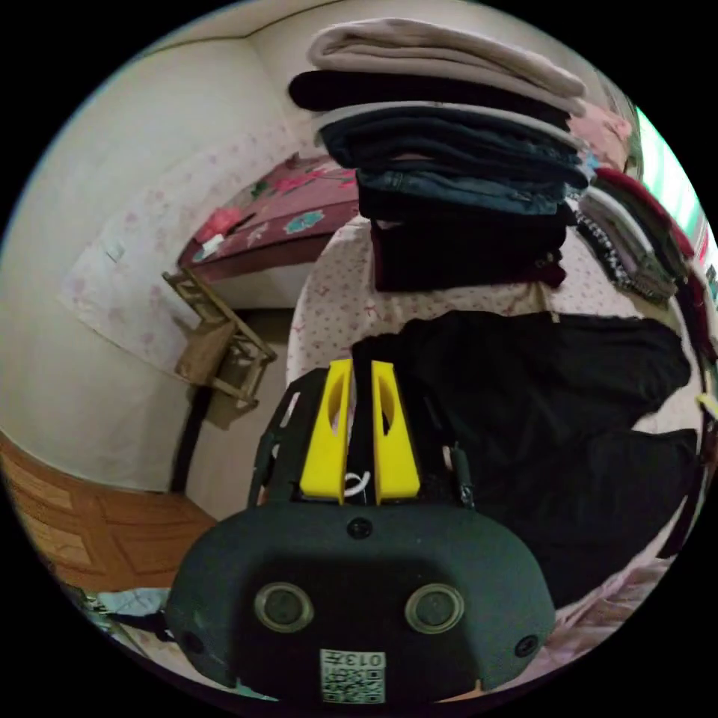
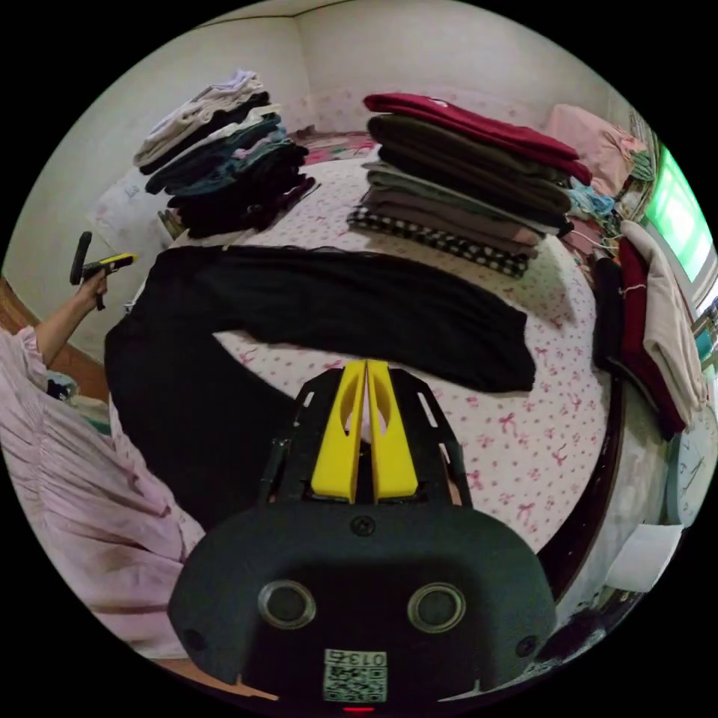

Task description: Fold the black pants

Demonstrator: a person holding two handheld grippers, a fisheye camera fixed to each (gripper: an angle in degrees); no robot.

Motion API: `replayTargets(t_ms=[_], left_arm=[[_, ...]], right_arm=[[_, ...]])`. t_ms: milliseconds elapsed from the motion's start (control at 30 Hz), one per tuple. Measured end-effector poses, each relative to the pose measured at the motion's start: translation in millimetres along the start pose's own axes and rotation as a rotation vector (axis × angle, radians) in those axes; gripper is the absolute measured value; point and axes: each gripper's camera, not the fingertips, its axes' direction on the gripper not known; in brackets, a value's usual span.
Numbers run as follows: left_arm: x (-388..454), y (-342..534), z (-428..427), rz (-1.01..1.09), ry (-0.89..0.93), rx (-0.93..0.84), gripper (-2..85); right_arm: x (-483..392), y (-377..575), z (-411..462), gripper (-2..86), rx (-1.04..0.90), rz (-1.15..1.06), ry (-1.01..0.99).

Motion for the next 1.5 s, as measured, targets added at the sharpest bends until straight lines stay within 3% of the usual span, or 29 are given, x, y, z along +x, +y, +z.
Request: replayTargets(t_ms=[67,200,300,367,567,833,933,1100,1300,1500], left_arm=[[-9.7,20.9,-16.8,0.015,0.14,-0.026,1.9],[26.1,68.1,-49.2,0.203,0.199,-0.07,0.5],[69.7,121.0,-70.8,0.368,0.399,-0.131,0.6],[113.1,168.1,-94.1,0.571,0.383,-0.155,1.4],[173.2,255.8,-145.4,0.821,0.406,-0.097,7.7],[230.7,294.2,-166.2,1.12,0.299,-0.053,4.5],[237.6,292.1,-171.8,1.17,0.259,-0.066,1.2],[228.6,284.9,-207.8,1.218,0.34,-0.129,0.2],[211.8,304.0,-209.0,1.121,0.369,-0.205,0.4],[172.0,292.1,-234.6,0.937,0.405,-0.145,1.2]], right_arm=[[-22.5,16.7,-4.7,0.4,0.007,-0.01,-0.072],[-81.1,56.1,-9.2,0.7,-0.05,-0.091,-0.196],[-129.0,87.7,-9.1,1.5,-0.137,-0.211,-0.216],[-153.1,107.1,-16.3,2.5,-0.152,-0.269,-0.233],[-200.9,163.0,-38.1,7.0,-0.215,-0.351,-0.186],[-234.3,206.4,-41.2,7.4,-0.266,-0.509,-0.009],[-221.0,212.4,-46.5,4.8,-0.267,-0.388,-0.009],[-203.4,233.1,-72.3,3.4,-0.247,-0.295,-0.108],[-200.4,282.7,-83.8,4.7,-0.238,-0.262,-0.125],[-153.5,310.2,-141.8,6.4,-0.096,-0.134,-0.046]])
